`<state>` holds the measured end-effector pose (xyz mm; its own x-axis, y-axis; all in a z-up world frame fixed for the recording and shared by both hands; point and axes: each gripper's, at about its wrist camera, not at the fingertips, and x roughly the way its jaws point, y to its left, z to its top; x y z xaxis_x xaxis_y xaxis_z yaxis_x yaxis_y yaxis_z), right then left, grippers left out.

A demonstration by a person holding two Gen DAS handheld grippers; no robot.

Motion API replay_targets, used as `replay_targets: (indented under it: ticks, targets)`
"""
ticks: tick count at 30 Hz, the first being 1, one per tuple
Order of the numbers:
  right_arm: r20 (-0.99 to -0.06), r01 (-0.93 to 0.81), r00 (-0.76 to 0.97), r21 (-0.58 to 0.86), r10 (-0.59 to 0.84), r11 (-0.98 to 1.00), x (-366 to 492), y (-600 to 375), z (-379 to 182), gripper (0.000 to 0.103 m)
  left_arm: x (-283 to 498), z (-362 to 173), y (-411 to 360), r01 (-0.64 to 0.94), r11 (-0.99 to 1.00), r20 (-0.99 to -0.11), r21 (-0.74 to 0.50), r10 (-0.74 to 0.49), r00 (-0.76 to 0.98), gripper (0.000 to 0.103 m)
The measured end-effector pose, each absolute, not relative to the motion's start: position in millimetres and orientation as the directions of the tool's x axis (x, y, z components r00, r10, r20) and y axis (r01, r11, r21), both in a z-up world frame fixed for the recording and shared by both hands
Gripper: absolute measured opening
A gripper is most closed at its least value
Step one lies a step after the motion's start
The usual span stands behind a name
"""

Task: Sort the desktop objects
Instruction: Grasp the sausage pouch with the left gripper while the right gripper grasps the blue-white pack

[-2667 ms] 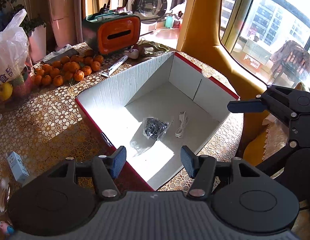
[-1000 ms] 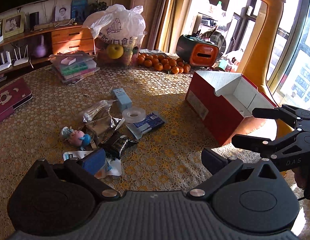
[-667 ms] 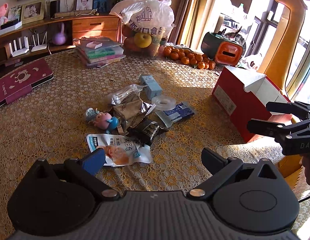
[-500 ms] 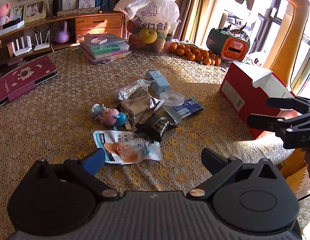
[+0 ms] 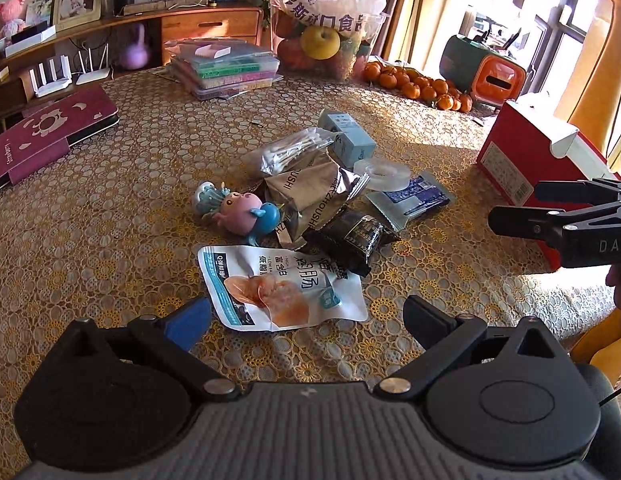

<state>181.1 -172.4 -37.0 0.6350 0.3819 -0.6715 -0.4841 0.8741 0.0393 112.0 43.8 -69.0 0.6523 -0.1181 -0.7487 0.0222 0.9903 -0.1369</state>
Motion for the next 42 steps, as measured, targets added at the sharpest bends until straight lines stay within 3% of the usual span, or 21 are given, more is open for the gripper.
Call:
replay_targets:
  ticks: [21, 42]
  targets:
    - [-0.712, -0.474, 0.611, 0.024, 0.348, 0.88, 235, -148, -74, 0.103, 139, -101, 25, 0.036, 0.999, -0.749, 0.012, -0.015, 0.662, 0.103]
    - [-0.729, -0.507, 0.59, 0.001, 0.348, 0.862, 251, -125, -103, 0.101, 143, -107, 25, 0.032, 0.999, -0.737, 0.005, -0.018, 0.676, 0.103]
